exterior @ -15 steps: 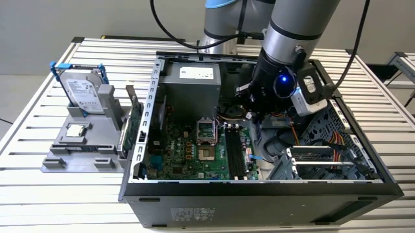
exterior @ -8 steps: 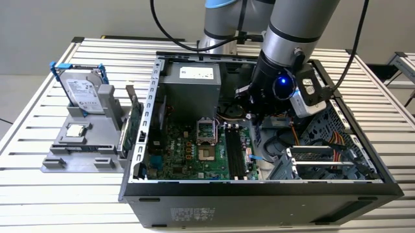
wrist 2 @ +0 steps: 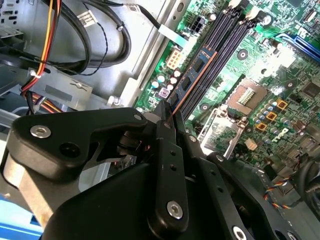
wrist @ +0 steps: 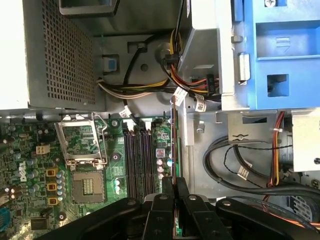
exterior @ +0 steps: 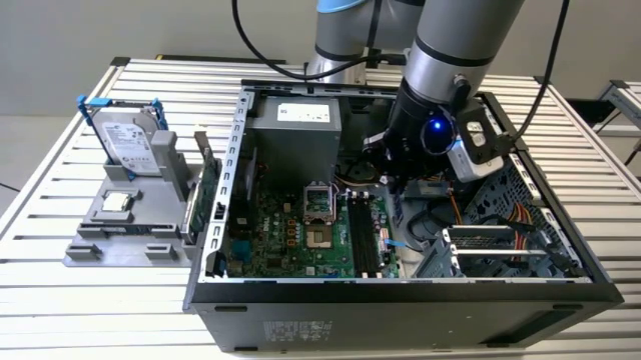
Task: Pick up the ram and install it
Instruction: 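Insert the ram into the slot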
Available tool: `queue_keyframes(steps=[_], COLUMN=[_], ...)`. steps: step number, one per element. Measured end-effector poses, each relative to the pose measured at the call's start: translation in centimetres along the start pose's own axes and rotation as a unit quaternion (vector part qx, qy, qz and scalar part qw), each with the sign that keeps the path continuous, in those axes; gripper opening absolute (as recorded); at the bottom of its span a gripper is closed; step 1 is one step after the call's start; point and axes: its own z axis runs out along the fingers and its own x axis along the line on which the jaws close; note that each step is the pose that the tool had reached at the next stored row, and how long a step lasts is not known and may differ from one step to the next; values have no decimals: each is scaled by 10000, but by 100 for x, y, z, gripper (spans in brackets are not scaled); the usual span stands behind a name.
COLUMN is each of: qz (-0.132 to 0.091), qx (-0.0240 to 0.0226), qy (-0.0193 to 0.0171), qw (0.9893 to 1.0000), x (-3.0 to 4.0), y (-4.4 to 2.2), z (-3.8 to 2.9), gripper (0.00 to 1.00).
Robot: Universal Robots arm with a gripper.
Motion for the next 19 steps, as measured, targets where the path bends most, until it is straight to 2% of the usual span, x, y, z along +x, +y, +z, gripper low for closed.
queue_keyframes(steps=[10,19], qz=[-162,-199], qx=[-3,-1], qy=[4,5], qw=[9999,9998], x=[89,100], y=[-11,-29], z=[14,42], gripper=[0,0])
